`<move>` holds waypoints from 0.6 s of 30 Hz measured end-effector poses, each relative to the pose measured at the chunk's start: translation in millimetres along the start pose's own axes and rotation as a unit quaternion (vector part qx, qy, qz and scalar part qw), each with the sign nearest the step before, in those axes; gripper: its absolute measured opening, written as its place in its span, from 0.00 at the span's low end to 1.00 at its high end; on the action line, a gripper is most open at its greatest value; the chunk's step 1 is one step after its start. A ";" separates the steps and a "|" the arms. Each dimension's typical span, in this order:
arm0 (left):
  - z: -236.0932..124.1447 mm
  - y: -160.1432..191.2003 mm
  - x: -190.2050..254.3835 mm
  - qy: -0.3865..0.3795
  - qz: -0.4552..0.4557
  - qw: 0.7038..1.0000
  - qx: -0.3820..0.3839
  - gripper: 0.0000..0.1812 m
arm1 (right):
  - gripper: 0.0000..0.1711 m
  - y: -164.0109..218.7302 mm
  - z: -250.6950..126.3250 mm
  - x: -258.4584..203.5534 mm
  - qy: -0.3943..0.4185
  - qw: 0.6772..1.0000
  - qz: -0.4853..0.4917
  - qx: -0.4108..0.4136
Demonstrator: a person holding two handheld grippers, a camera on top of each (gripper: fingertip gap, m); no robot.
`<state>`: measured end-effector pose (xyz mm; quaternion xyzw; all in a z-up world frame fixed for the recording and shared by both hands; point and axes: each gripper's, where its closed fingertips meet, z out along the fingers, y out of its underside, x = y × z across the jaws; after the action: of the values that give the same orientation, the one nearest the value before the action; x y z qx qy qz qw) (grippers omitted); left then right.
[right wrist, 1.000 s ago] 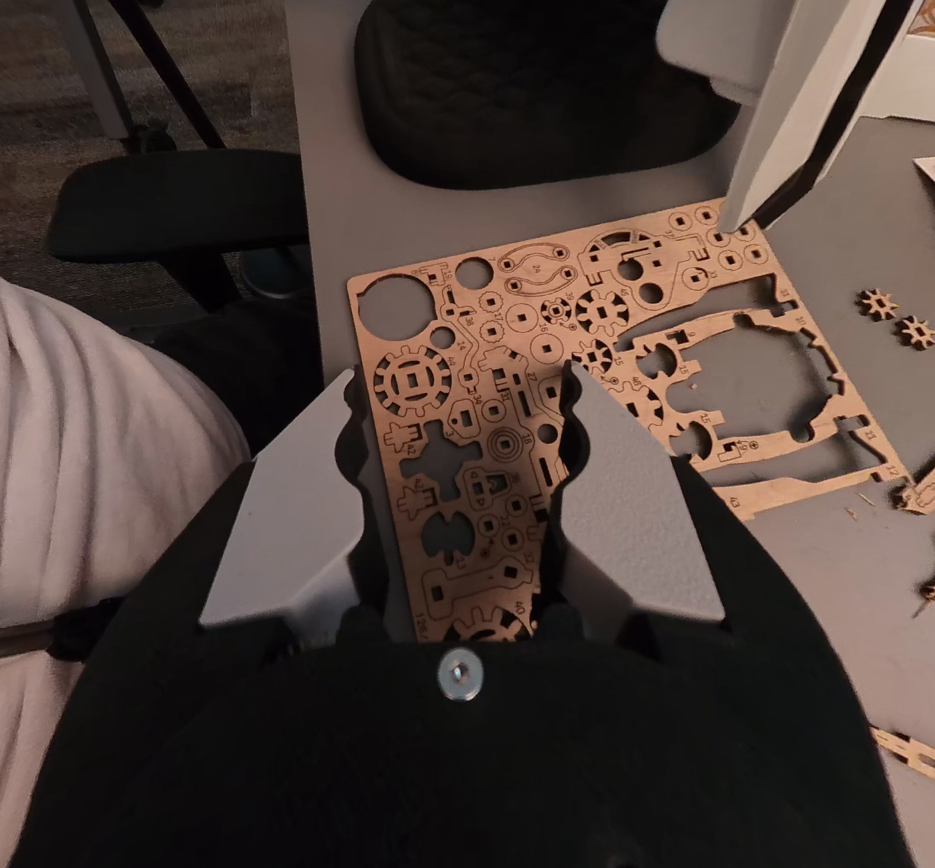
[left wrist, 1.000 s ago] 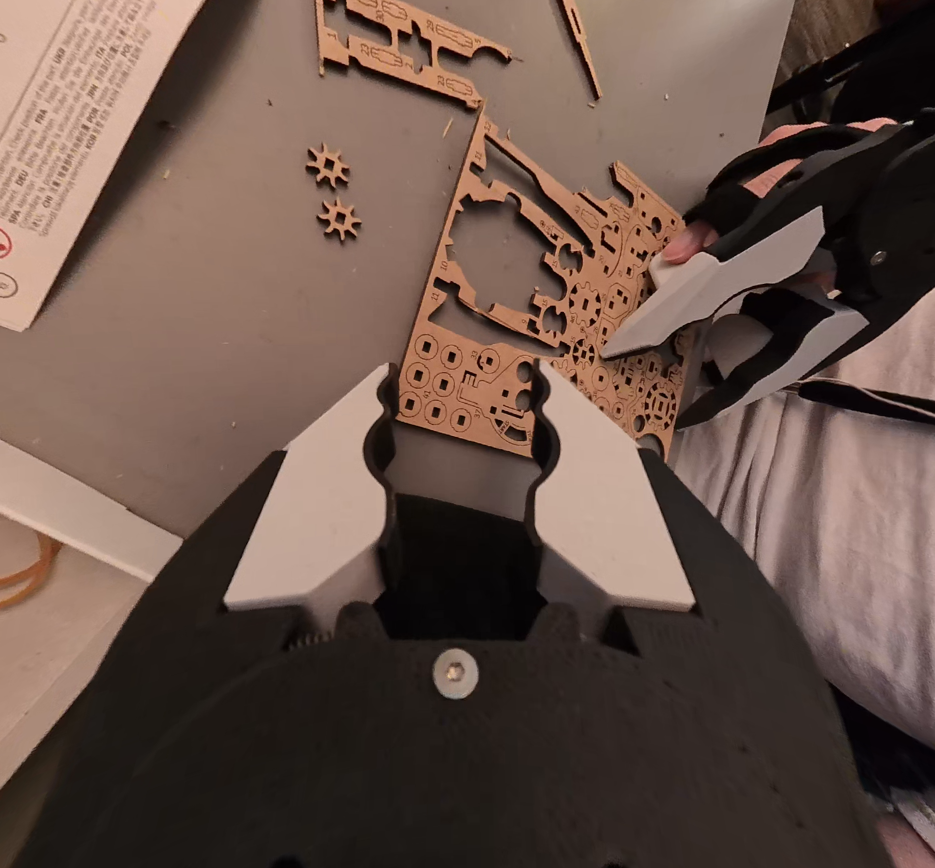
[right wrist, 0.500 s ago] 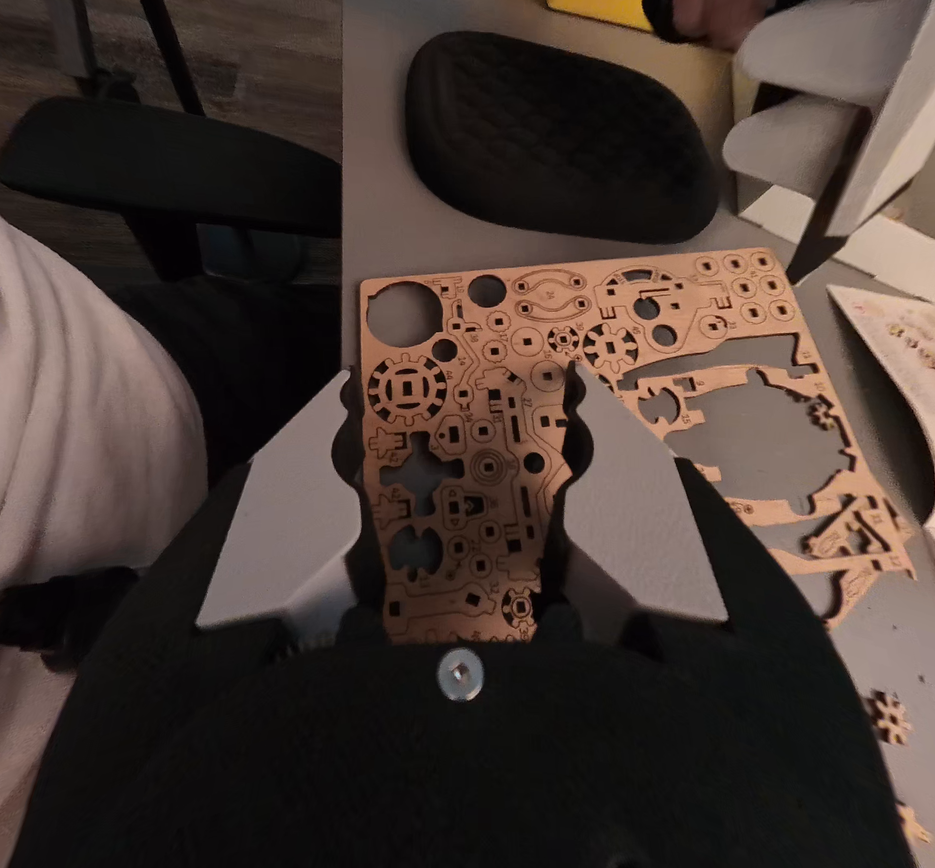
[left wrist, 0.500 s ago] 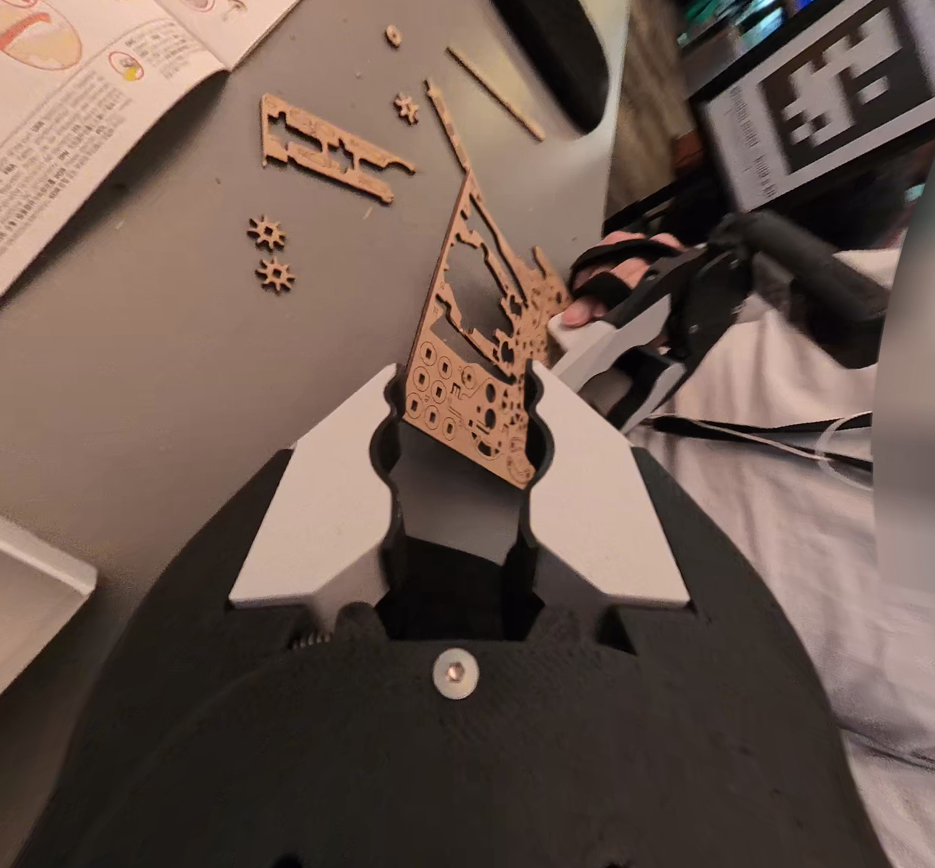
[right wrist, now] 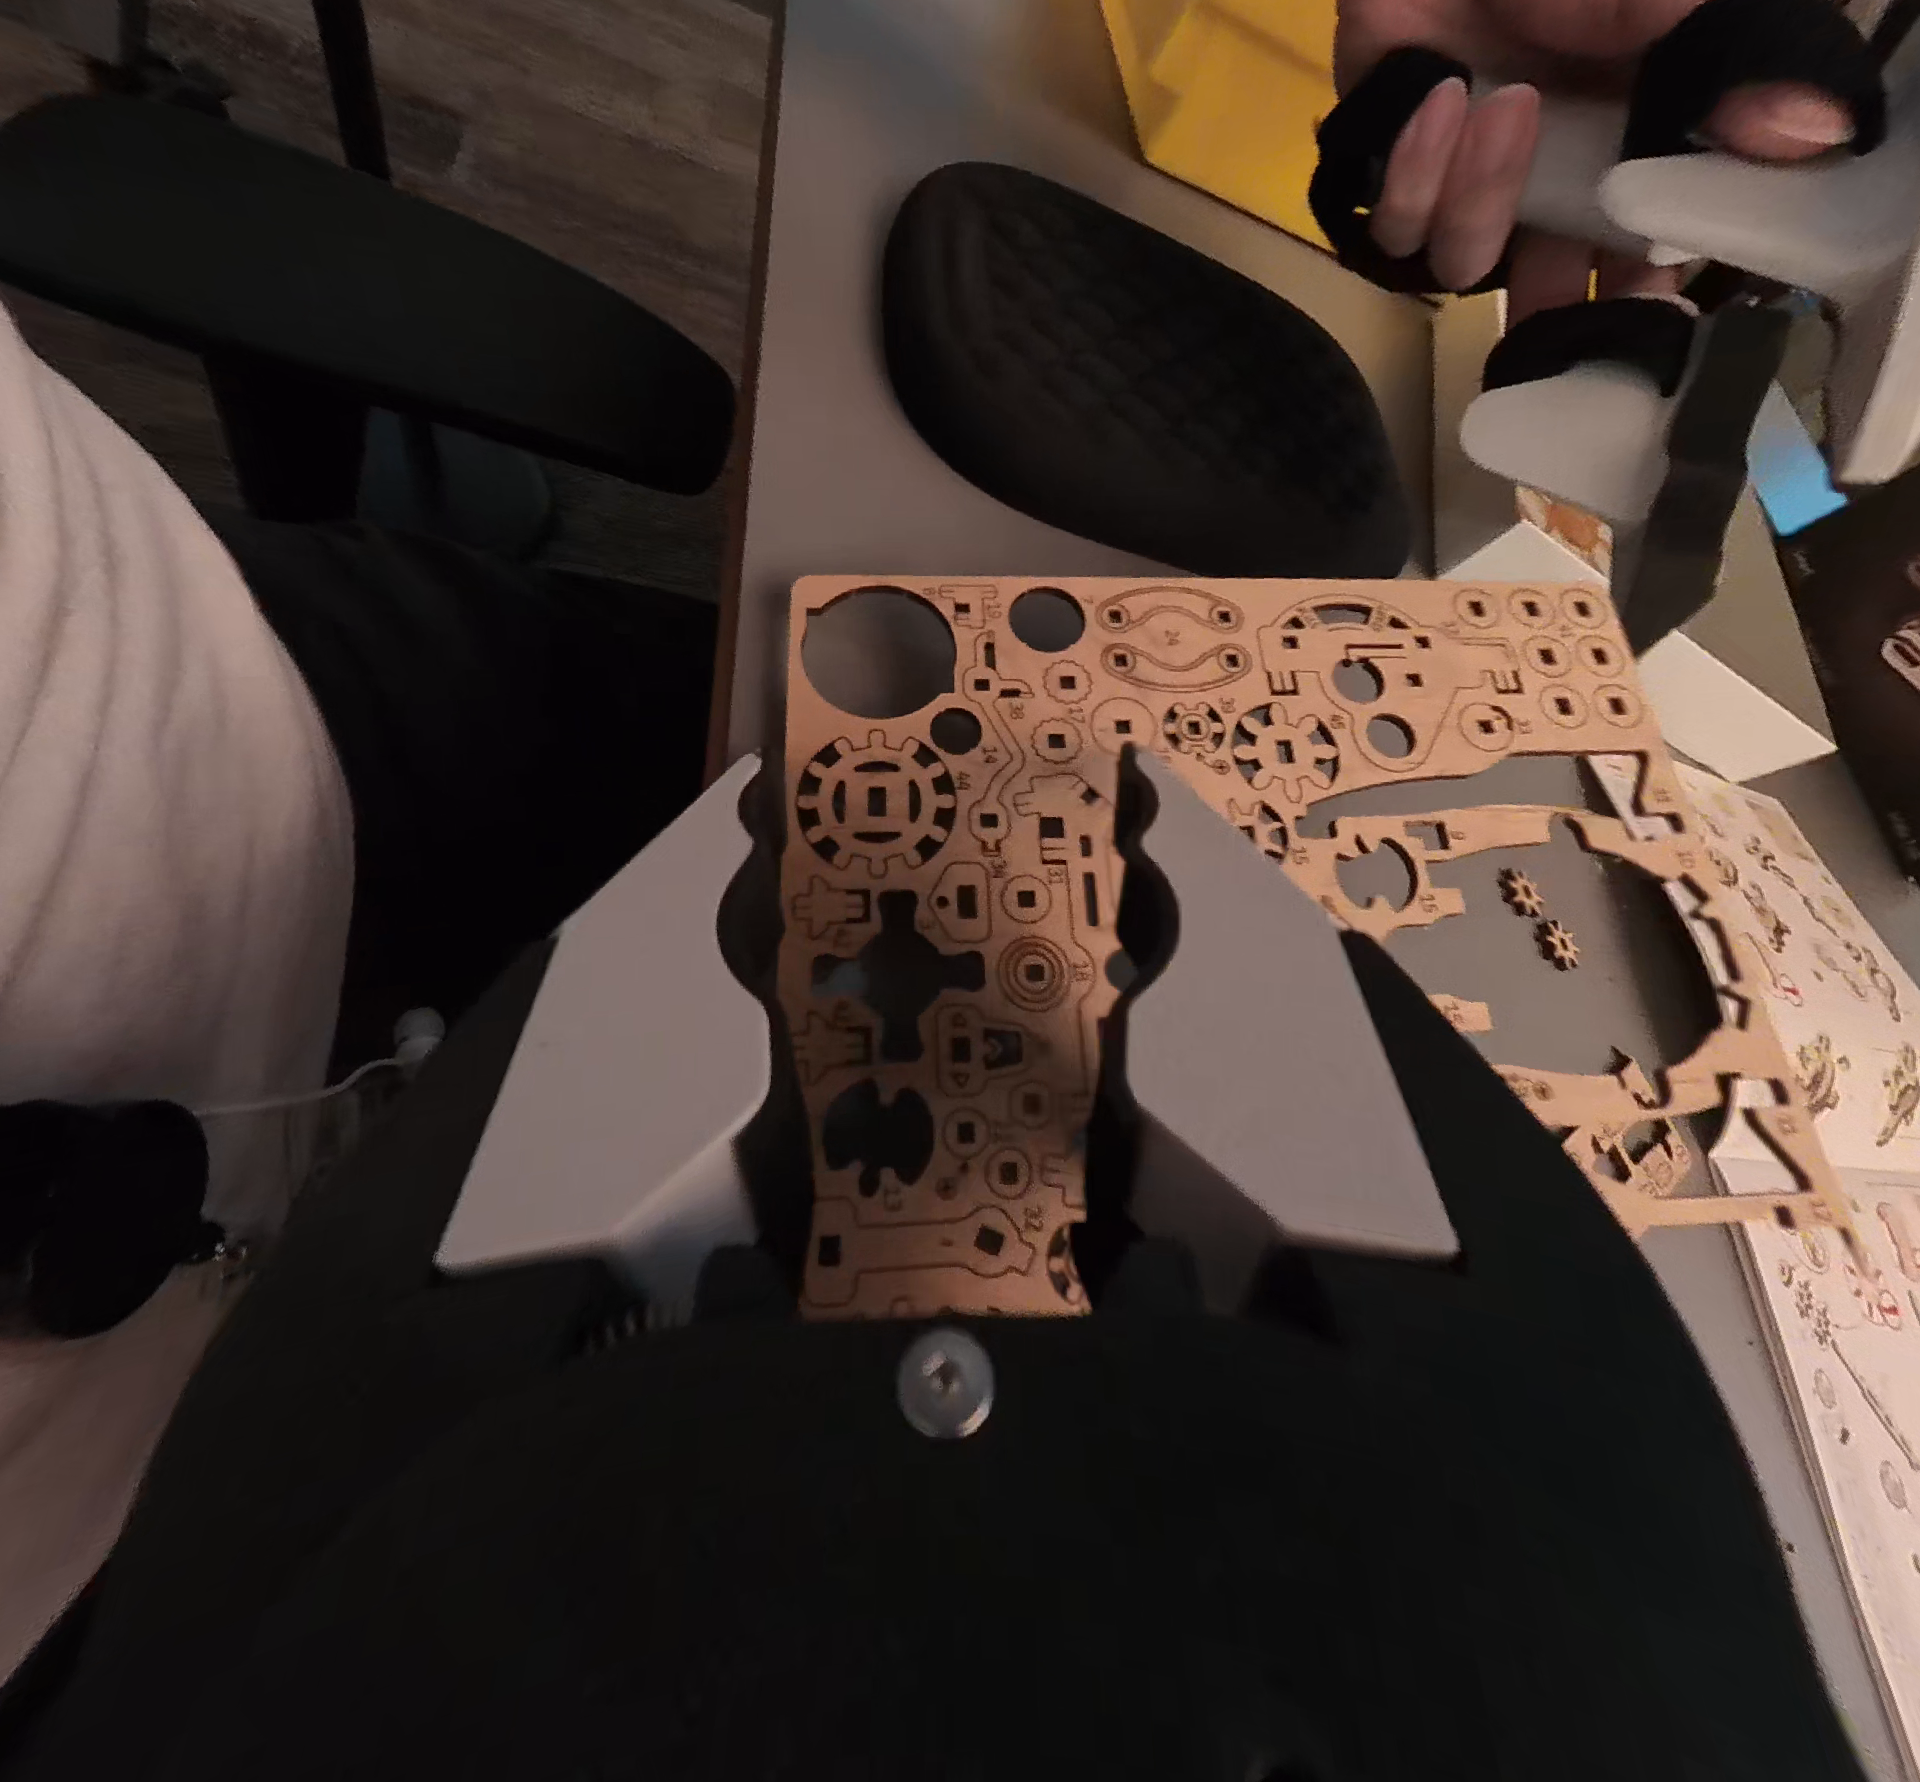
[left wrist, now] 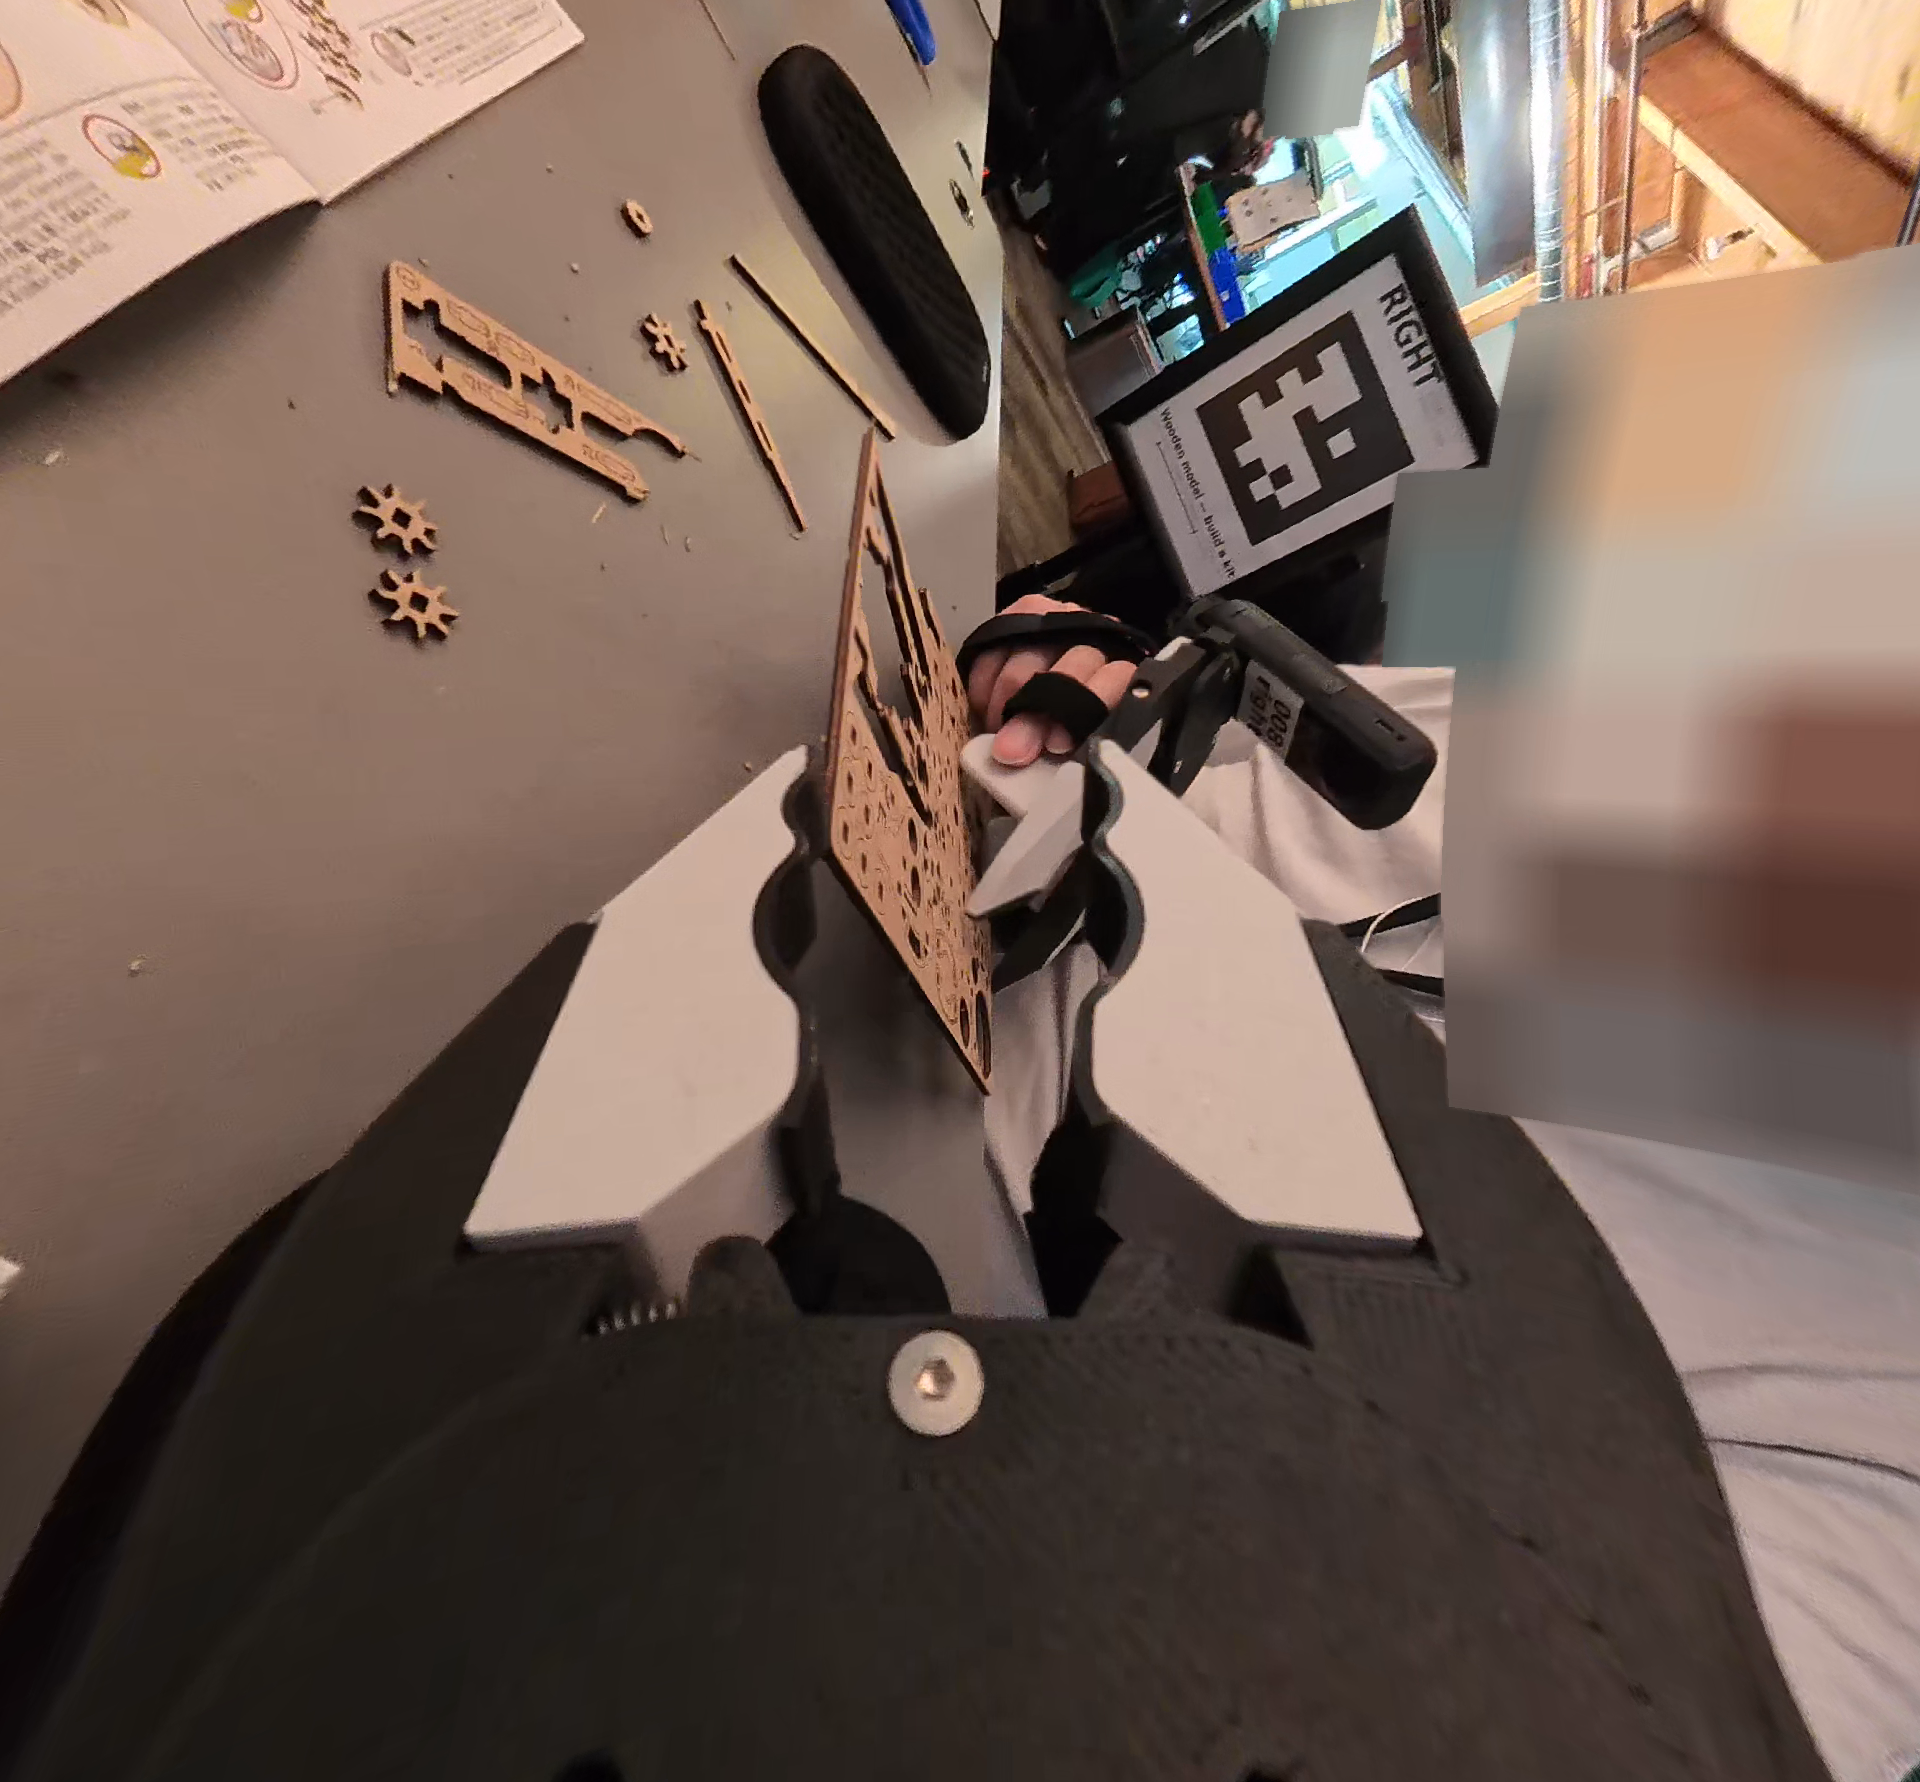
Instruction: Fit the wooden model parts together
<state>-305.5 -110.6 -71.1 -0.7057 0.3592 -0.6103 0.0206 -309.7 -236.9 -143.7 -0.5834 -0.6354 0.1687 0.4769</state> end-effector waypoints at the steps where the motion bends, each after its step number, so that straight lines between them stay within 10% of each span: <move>1: 0.1 0.3 -0.4 -0.004 0.002 1.000 0.000 0.26 | 0.40 0.5 -0.1 3.1 0.006 1.000 0.006 0.000; 18: -2.6 -1.7 3.0 0.005 0.008 0.999 0.032 0.25 | 0.84 16.6 3.4 41.7 0.071 0.993 0.083 -0.036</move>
<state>-306.9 -109.8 -67.0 -0.6989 0.3453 -0.6246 0.0463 -297.1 -193.7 -141.1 -0.6616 -0.5545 0.1430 0.4841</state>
